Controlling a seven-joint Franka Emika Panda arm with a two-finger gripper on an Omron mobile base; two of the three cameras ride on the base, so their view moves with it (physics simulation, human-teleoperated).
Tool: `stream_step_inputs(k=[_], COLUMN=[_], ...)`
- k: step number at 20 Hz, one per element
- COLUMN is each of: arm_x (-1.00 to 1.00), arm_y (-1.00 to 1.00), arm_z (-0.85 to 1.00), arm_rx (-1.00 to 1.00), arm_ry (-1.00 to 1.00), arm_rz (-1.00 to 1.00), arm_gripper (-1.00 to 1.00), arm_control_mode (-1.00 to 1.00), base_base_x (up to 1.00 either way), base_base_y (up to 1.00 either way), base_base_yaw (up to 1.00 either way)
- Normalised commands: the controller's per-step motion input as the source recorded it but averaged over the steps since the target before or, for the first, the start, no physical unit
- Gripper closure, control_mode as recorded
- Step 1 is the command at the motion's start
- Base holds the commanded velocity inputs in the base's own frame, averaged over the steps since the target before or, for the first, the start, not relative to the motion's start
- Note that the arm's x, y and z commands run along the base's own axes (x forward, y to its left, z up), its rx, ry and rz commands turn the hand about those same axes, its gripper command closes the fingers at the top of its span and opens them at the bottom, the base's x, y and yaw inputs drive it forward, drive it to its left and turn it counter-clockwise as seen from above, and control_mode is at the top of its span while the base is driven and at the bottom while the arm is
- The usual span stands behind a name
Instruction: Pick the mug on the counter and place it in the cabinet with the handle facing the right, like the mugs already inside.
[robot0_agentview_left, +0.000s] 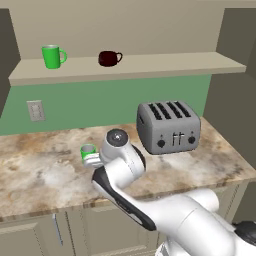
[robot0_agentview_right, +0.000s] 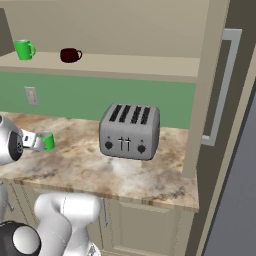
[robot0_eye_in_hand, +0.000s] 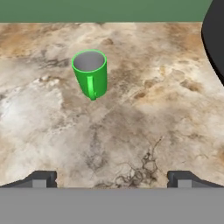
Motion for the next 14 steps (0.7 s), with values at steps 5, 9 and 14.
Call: stream_step_inputs(k=[5,9,14], arm_x=[0.31,0.32,0.32], arm_y=[0.07,0.02,0.04], arm_z=[-0.14,-0.15,-0.22], arm_rx=[0.0,0.0,0.0], arm_ry=[0.0,0.0,0.0], arm_rz=[-0.05,-0.05,-0.04], arm_gripper=[-1.0,-1.0,-1.0], arm_control_mode=[-1.0,-1.0,-1.0], base_base_x=[0.0,0.0,0.0], base_base_y=[0.0,0.0,0.0], base_base_yaw=[0.0,0.0,0.0])
